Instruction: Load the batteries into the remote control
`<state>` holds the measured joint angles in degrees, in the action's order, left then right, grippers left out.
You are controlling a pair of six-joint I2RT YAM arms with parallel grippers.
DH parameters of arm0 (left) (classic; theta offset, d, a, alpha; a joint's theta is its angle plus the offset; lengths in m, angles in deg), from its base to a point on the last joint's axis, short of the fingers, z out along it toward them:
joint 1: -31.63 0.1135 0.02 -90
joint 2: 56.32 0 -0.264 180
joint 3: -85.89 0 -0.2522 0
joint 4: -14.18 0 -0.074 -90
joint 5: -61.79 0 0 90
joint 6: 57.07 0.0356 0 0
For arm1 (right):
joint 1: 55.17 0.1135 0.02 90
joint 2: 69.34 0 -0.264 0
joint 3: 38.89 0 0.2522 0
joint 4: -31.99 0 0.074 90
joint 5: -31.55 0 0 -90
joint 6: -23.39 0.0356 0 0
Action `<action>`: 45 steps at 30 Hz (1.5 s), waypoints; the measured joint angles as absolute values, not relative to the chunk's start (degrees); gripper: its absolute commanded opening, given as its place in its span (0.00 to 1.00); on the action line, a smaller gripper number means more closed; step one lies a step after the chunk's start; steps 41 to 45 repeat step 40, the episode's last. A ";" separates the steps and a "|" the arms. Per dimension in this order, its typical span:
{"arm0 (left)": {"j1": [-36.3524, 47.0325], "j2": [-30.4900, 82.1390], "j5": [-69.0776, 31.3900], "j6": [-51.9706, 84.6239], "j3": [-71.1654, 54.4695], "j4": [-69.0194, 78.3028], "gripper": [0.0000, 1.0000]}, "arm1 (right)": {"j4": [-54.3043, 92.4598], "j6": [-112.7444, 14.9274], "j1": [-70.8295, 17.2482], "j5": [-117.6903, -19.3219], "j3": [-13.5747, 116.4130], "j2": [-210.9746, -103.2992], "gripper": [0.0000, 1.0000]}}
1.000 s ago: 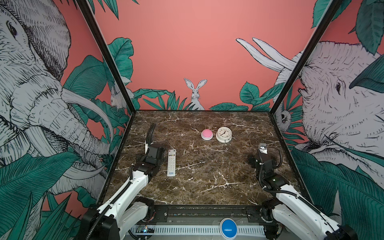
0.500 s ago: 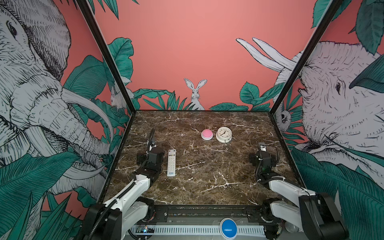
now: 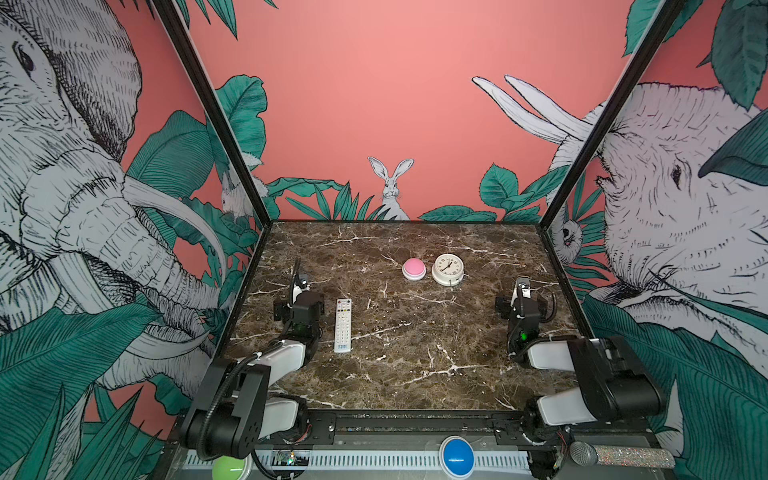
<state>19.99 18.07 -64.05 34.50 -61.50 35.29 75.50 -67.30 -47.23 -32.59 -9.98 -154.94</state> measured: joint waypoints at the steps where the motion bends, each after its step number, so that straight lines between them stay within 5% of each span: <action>1: 20.17 19.23 -63.57 34.78 -61.43 36.80 1.00 | 76.86 -67.30 -47.27 -32.87 -10.02 -156.53 0.99; 23: 25.96 33.59 -45.89 38.54 -58.61 51.51 1.00 | 72.29 -65.37 -50.05 -35.91 -4.27 -159.27 0.99; 45: 26.07 33.63 -43.96 38.32 -58.59 51.77 0.99 | 71.07 -65.29 -50.05 -36.50 -4.27 -159.27 0.99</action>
